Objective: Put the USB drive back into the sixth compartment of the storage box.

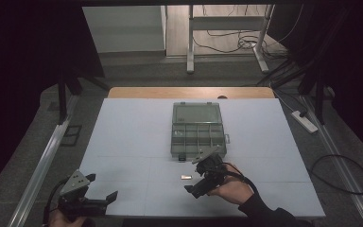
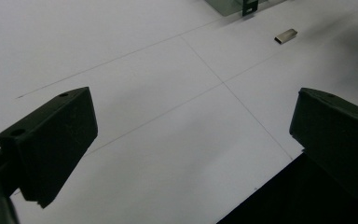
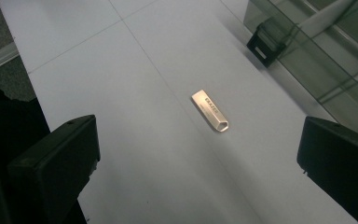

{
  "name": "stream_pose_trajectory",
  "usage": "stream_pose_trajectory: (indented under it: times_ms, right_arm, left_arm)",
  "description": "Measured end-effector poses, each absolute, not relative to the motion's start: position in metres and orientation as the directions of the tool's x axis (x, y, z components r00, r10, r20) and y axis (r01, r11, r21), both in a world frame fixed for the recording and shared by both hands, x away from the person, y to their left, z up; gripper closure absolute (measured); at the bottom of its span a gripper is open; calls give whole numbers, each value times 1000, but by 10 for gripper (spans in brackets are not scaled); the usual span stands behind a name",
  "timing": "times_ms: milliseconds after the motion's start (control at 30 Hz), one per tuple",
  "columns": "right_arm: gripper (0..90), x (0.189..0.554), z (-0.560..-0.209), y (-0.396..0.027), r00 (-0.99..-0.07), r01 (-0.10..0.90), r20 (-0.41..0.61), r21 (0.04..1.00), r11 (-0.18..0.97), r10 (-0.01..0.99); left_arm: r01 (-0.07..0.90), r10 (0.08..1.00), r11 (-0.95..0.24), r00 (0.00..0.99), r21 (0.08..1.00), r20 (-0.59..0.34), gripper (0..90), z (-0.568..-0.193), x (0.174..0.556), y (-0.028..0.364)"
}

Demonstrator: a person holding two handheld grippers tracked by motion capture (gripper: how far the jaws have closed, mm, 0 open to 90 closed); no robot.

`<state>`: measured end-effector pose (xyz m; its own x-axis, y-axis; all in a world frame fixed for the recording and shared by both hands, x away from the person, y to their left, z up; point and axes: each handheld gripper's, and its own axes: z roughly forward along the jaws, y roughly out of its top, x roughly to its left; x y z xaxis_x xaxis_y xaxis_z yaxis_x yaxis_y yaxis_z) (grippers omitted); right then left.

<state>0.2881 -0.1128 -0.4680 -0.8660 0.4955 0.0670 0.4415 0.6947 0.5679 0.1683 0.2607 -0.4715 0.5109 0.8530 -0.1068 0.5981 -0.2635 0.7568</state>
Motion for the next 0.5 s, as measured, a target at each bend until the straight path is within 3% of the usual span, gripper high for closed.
stream_pose_trajectory:
  times_ms: [500]
  right_arm:
    - [0, 296, -484, -90, -883, 426, 50, 501, 753, 467]
  left_arm:
    - [598, 852, -263, 511, 757, -108, 8, -472, 168, 261]
